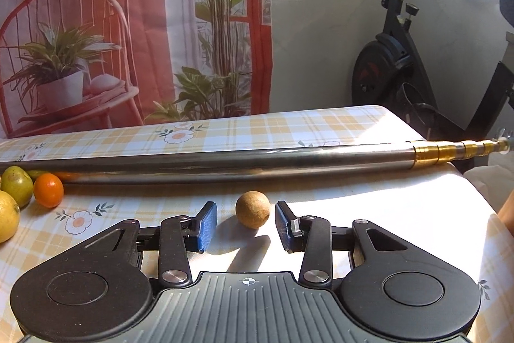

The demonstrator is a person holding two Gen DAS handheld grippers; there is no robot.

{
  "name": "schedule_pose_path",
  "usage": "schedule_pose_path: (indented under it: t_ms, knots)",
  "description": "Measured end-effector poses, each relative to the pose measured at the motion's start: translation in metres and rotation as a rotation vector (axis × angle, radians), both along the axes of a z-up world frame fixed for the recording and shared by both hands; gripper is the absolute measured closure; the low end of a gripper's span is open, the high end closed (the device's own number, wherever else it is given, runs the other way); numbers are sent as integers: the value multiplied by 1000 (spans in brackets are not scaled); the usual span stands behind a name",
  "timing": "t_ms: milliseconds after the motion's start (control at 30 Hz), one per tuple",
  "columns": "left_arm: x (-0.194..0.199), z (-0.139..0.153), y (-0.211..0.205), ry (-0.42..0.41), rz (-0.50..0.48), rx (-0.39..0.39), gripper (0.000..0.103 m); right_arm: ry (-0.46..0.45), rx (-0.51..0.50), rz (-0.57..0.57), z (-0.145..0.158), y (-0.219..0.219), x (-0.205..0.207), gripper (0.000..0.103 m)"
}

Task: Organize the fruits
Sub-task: 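Close the right tool on the small brown round fruit, then carry the mandarin and brown fruit over the white plate with both tools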

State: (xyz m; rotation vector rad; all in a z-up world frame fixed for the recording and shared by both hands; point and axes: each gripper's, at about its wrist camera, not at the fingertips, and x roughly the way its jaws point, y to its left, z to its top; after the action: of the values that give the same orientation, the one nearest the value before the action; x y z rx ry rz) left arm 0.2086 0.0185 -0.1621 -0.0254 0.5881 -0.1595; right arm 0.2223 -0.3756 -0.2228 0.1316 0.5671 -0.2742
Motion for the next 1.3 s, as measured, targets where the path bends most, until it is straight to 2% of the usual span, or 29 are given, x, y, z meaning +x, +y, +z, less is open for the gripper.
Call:
schedule_pose_path:
  t_ms: [133,300,533,733,1033,1300]
  knots:
    - [-5,-1,-5,-2,-13,-5,68,17,4,-12,-3,-2,6,70]
    - [-10,-2,-9,-3,-25,-5,68,39,9,-20,-5,-3,11,81]
    - [-21,1,-8,3,-38,-22,68,12,50,-27,-4,-6,-1,81]
    - [-37,5,-9,3,-71,-18,68,-7,105,-2,2,1,-29,81]
    - [-62,7,-9,22,-79,-12,68,-63,209,29,28,22,-80,81]
    - [-88,8,-7,49,-83,-40,68,-103,118,164,57,69,-119,81]
